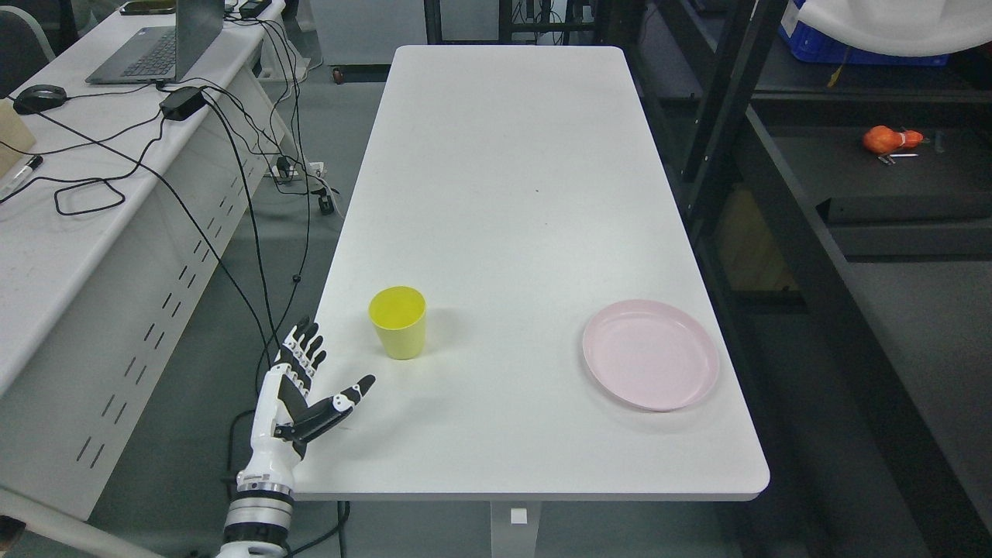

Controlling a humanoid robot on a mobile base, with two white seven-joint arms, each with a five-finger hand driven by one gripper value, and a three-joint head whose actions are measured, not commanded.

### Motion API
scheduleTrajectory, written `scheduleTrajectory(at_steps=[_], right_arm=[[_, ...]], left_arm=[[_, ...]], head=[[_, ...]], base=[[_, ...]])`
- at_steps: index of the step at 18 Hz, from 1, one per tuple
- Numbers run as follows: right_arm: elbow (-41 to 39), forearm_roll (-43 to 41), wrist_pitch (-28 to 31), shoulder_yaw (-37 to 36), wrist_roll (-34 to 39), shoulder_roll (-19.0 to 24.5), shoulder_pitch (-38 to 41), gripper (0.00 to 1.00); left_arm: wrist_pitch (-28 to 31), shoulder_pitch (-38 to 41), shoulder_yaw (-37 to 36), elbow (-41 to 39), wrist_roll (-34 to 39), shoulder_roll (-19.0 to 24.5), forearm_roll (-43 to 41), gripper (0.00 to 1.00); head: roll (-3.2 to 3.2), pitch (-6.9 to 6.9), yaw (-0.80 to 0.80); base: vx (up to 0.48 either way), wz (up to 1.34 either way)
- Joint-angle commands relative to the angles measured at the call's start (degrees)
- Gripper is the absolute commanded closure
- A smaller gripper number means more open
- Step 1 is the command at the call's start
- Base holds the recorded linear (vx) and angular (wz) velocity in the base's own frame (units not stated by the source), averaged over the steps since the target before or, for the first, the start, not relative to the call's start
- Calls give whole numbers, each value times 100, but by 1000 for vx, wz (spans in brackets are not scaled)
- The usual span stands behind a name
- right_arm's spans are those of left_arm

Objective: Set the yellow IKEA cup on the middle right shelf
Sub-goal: 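Move the left hand toward the yellow cup on the table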

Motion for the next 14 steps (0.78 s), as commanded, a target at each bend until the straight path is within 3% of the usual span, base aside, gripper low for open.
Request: scheduleTrajectory(at_steps=[1, 7, 14], right_arm=[[0, -141, 5, 97, -4, -100, 79, 1], [0, -141, 5, 97, -4, -100, 79, 1], [0, -141, 5, 97, -4, -100, 79, 1]], left_arm=[[3, -141, -13, -2, 3, 100, 0, 1], [-15, -263, -4, 129, 3, 100, 96, 1], [20, -1151, 137, 1526, -85, 100, 580, 2]], head=[[0, 0, 0], [0, 0, 0], [0, 0, 0]], base=[[-2, -50], [0, -4], [0, 4]])
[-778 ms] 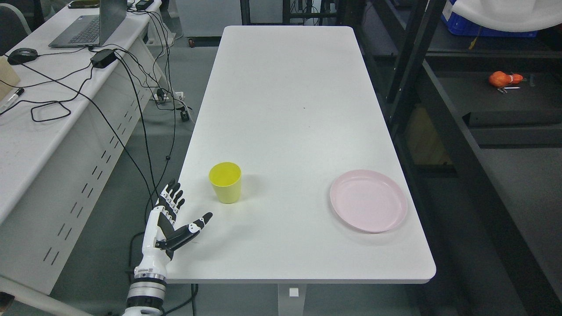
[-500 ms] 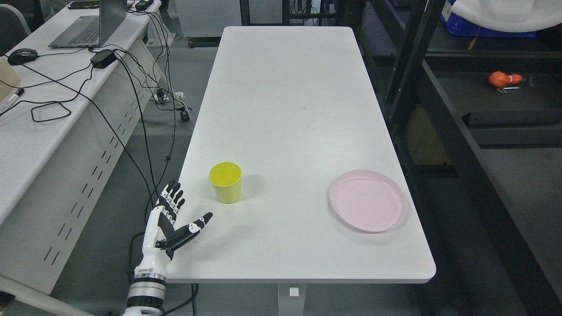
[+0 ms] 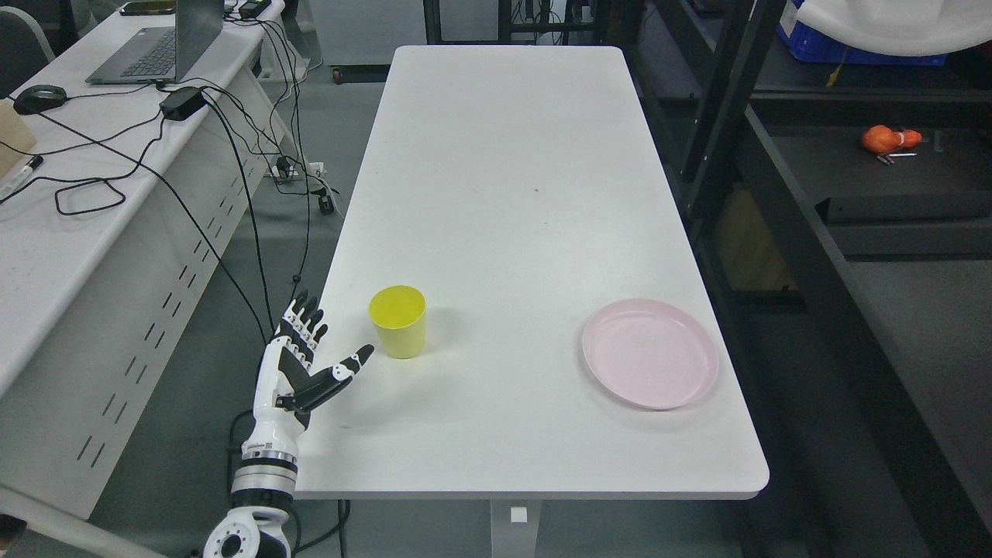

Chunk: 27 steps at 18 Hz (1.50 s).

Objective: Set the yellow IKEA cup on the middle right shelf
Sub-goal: 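Move the left hand toward the yellow cup on the table, then close the left hand around the yellow cup and lift it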

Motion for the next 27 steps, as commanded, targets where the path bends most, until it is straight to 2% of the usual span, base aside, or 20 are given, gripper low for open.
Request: scheduleTrajectory(at_steps=[1, 3, 5, 14, 24, 27], right_arm=[[0, -141, 5, 97, -4, -100, 78, 1], [0, -141, 5, 97, -4, -100, 78, 1], [0, -141, 5, 97, -4, -100, 78, 1], [0, -141, 5, 97, -4, -100, 78, 1], [0, -141, 5, 97, -4, -100, 78, 1], [0, -141, 5, 97, -4, -100, 78, 1]], left_arm=[[31, -545, 73, 1250, -36, 100, 248, 2], [31, -685, 12, 1454, -53, 100, 248, 2], [31, -774, -347, 1455, -53, 100, 248, 2], [31, -1002, -1148, 1490, -203, 100, 204, 2], [5, -1590, -789, 2745, -194, 100, 186, 1], [-39, -2082, -525, 3544, -194, 100, 195, 2]], head=[[0, 0, 0], [0, 0, 0], [0, 0, 0], [0, 0, 0], [0, 0, 0], [0, 0, 0]], base=[[0, 0], [0, 0], [0, 0], [0, 0], [0, 0], [0, 0]])
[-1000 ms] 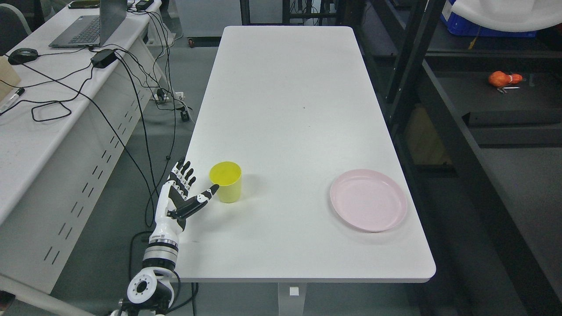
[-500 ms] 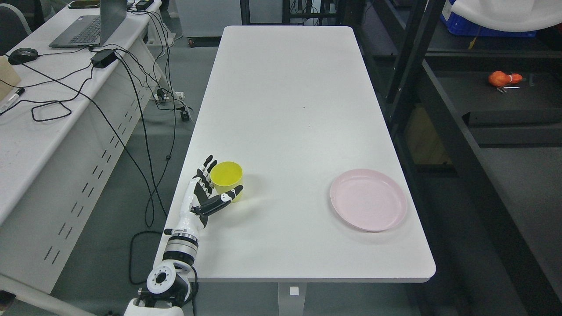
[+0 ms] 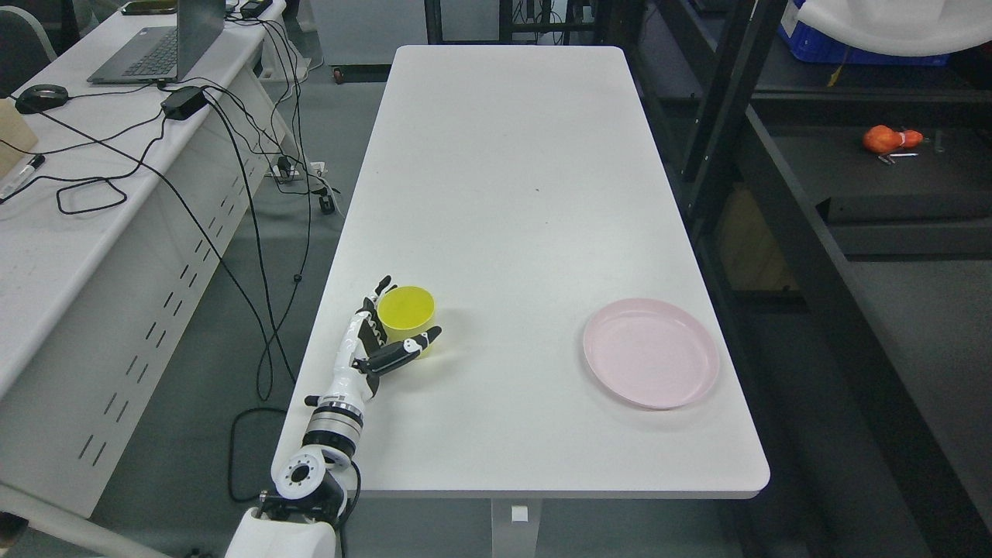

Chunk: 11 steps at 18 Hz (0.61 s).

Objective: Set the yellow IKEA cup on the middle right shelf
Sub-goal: 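Close the left hand around the yellow cup and lift it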

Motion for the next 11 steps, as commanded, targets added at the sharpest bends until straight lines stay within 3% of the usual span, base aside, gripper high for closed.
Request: scheduleTrajectory(at_steps=[1, 3, 5, 6, 8, 11], right_arm=[[0, -141, 5, 97, -4, -100, 79, 1], [0, -141, 5, 97, -4, -100, 79, 1], [0, -141, 5, 97, -4, -100, 79, 1], [0, -141, 5, 97, -4, -100, 79, 1], [0, -141, 5, 97, -4, -100, 79, 1], [0, -141, 5, 97, -4, -100, 79, 1]], left_arm=[[-36, -629, 254, 1413, 4, 100, 4, 4], [-53, -656, 289, 1432, 4, 100, 4, 17], [-552, -612, 421, 1432, 4, 100, 30, 48], [-929, -568, 447, 1440, 4, 100, 83, 70], [-1519, -559, 448, 1440, 4, 100, 407, 98], [-1732, -463, 439, 1039, 4, 100, 470, 100]], head=[[0, 0, 0], [0, 0, 0], [0, 0, 0], [0, 0, 0], [0, 0, 0], [0, 1, 0]], base=[[0, 0], [0, 0], [0, 0], [0, 0], [0, 0], [0, 0]])
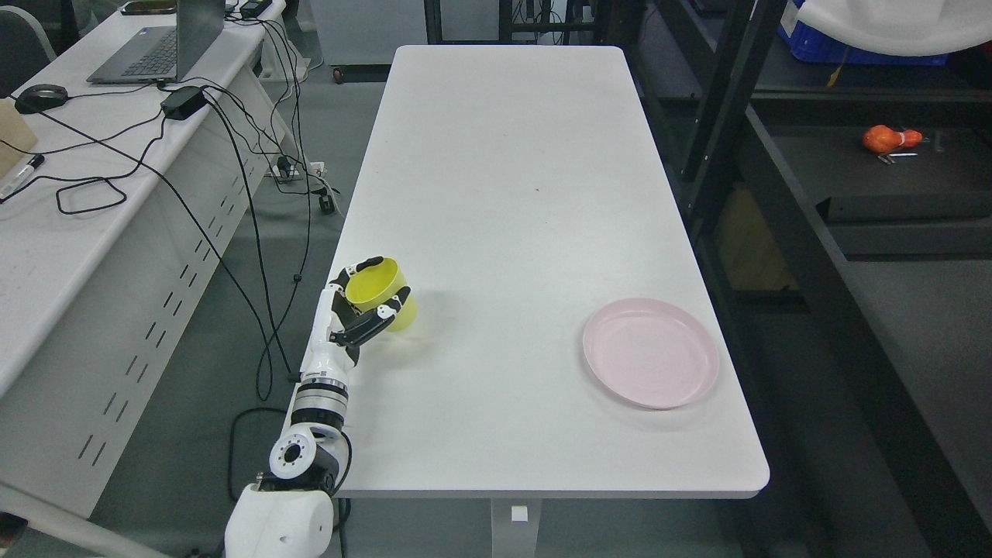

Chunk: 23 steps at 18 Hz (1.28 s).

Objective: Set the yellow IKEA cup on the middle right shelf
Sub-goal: 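Close the left hand around the yellow cup and lift it, then carry the cup in the left hand while turning toward the shelves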

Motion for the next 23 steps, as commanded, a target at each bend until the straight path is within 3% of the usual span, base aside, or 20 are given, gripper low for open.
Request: scheduleTrajectory(at_steps=[1, 4, 7, 23], right_arm=[[0, -141, 5, 97, -4, -100, 79, 1], [0, -141, 5, 97, -4, -100, 79, 1], [0, -141, 5, 97, -4, -100, 79, 1], [0, -141, 5, 97, -4, -100, 79, 1]], left_arm=[[-271, 196, 143, -307, 4, 100, 197, 100], [-218, 793, -225, -1704, -5, 100, 197, 100], [-43, 1163, -376, -2445, -5, 100, 205, 100], [142, 1506, -1113, -3141, 4, 100, 109, 99]], head=[[0, 0, 0], [0, 0, 0], [0, 0, 0], [0, 0, 0]], base=[[0, 0], [0, 0], [-44, 15], [-198, -41]])
